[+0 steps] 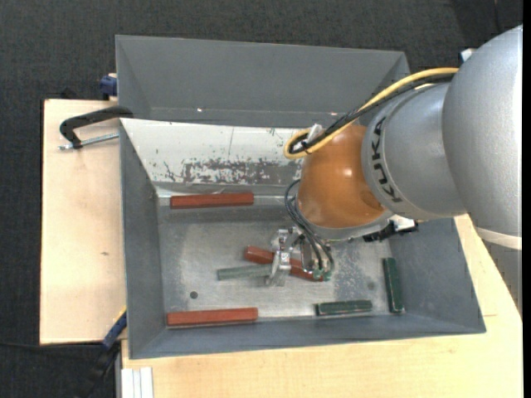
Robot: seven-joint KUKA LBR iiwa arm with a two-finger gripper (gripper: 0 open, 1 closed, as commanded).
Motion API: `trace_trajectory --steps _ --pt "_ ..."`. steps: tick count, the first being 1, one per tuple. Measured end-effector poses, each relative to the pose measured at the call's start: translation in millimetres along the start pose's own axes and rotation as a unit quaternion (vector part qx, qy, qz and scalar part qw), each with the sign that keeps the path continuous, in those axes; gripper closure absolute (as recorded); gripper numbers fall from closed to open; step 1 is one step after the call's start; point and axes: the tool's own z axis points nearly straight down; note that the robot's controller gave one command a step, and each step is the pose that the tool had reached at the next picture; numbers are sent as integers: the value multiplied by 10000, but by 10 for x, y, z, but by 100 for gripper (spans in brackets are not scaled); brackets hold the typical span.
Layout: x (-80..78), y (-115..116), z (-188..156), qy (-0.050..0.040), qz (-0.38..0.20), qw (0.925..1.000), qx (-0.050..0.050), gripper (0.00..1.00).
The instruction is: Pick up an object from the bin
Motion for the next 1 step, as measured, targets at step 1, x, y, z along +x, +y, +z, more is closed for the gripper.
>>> trace_trajectory --steps 1 --pt "-29 602 -1810 -58 161 9999 -20 100"
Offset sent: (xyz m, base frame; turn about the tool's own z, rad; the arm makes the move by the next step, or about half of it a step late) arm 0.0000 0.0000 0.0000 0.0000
